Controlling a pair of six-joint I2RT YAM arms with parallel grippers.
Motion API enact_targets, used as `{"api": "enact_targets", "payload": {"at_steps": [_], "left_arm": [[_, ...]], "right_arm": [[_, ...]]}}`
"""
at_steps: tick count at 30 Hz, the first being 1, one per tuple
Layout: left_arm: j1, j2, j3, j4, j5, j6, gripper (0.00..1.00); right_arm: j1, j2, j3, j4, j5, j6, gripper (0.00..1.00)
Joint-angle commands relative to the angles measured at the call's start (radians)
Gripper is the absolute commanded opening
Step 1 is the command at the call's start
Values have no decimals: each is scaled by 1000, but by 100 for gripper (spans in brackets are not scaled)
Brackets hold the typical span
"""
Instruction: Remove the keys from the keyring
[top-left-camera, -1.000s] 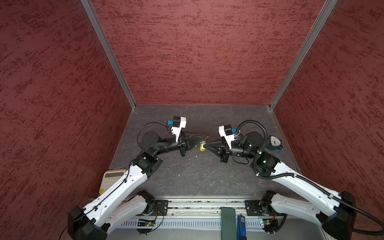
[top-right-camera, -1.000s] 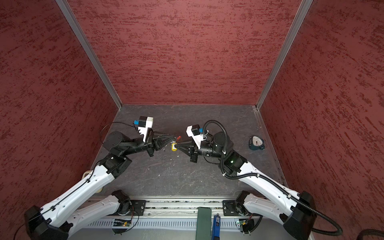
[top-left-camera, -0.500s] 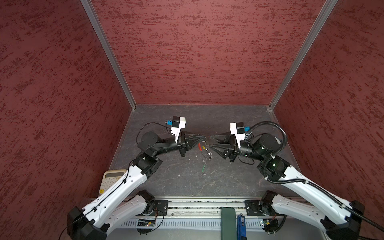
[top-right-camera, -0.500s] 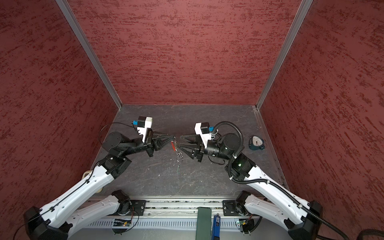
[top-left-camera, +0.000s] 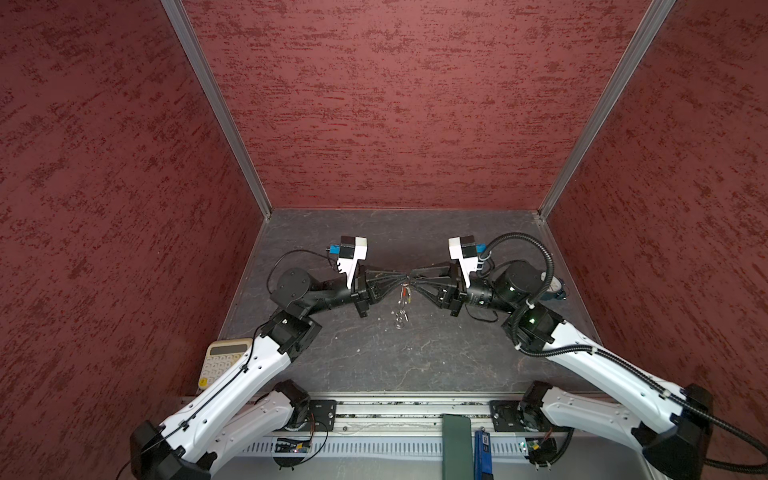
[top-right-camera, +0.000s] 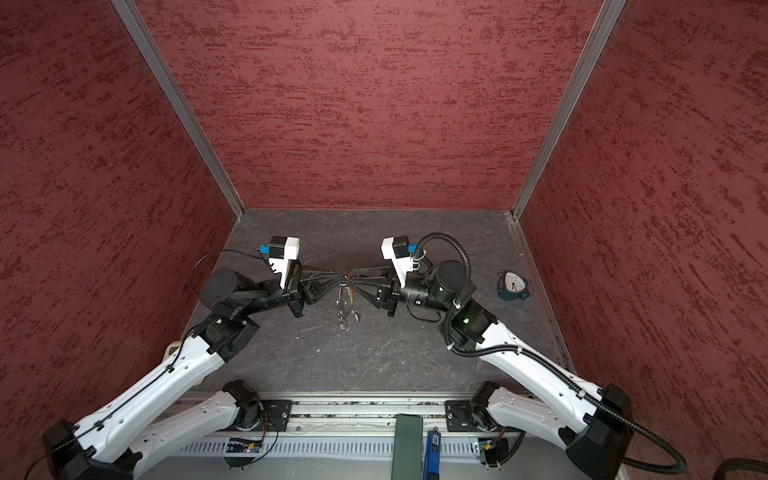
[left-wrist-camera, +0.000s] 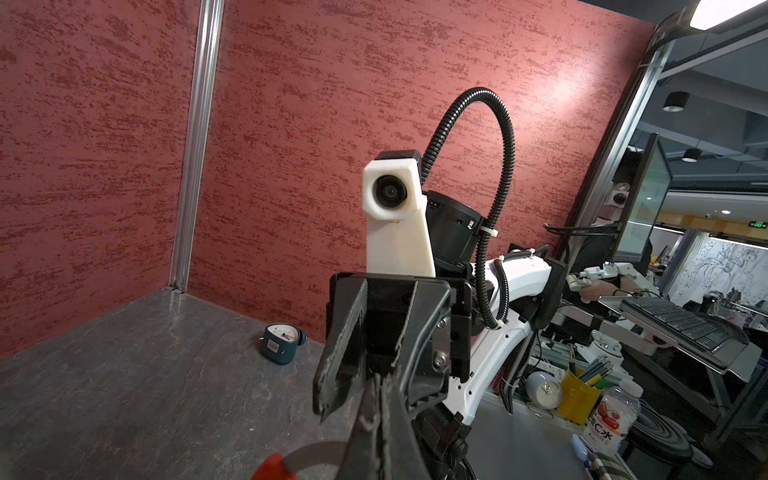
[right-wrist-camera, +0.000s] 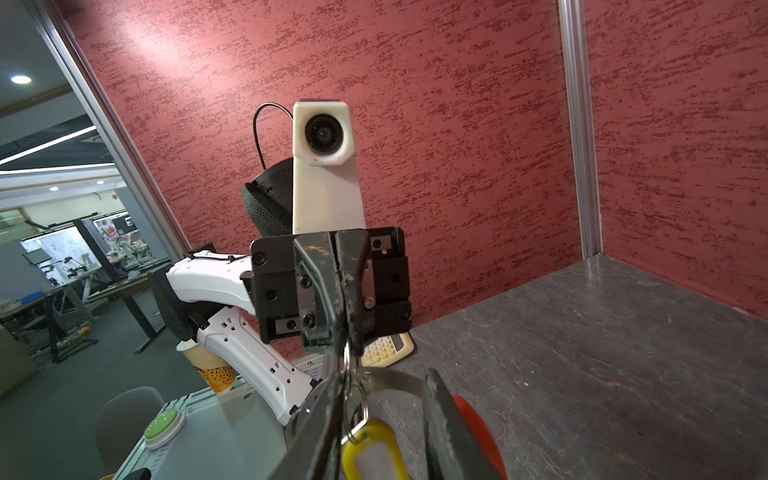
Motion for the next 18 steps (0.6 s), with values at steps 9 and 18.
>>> {"api": "enact_targets", "payload": {"at_steps": [9,18], "left_arm": [[-2,-10,-9,23,-28,18,0],[-2,-2,-6,23,-30,10,0]], "right_arm": [[-5,36,42,107,-80,60,17],[-4,41,45,94,-81,58,0]]}}
